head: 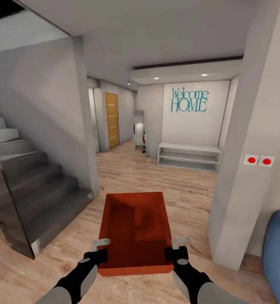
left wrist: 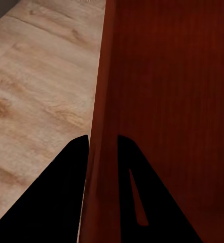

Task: Move the two storage containers from the living room to the garage. In the garage, place one container on the floor and stack the other container on top of it (either order is fine).

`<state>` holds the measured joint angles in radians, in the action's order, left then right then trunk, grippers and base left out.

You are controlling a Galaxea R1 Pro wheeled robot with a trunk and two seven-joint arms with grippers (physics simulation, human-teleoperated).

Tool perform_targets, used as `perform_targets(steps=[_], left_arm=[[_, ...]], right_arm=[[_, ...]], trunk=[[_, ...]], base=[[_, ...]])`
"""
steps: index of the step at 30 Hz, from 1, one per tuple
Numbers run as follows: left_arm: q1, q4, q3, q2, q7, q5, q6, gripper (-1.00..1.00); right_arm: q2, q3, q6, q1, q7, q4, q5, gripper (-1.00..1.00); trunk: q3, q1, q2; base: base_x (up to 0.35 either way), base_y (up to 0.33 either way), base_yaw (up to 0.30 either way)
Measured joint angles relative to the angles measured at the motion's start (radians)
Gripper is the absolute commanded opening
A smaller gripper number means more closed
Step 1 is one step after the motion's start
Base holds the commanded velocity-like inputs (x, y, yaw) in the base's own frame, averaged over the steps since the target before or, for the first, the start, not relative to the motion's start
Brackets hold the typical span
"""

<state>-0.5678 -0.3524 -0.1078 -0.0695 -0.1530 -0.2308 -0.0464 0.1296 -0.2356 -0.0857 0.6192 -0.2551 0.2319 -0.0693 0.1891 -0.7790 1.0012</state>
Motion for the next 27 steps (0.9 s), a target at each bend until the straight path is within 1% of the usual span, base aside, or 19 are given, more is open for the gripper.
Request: perform_targets(steps=[27], left_arm=[[0.000,0.000,0.000,0.000,0.000,-0.001,0.000,-1.00]], right_arm=[[0.000,0.000,0.001,0.000,0.000,0.001,0.001,-1.00]], trunk=[[0.000,0.000,0.000]], base=[[0.324,0.000,0.000]])
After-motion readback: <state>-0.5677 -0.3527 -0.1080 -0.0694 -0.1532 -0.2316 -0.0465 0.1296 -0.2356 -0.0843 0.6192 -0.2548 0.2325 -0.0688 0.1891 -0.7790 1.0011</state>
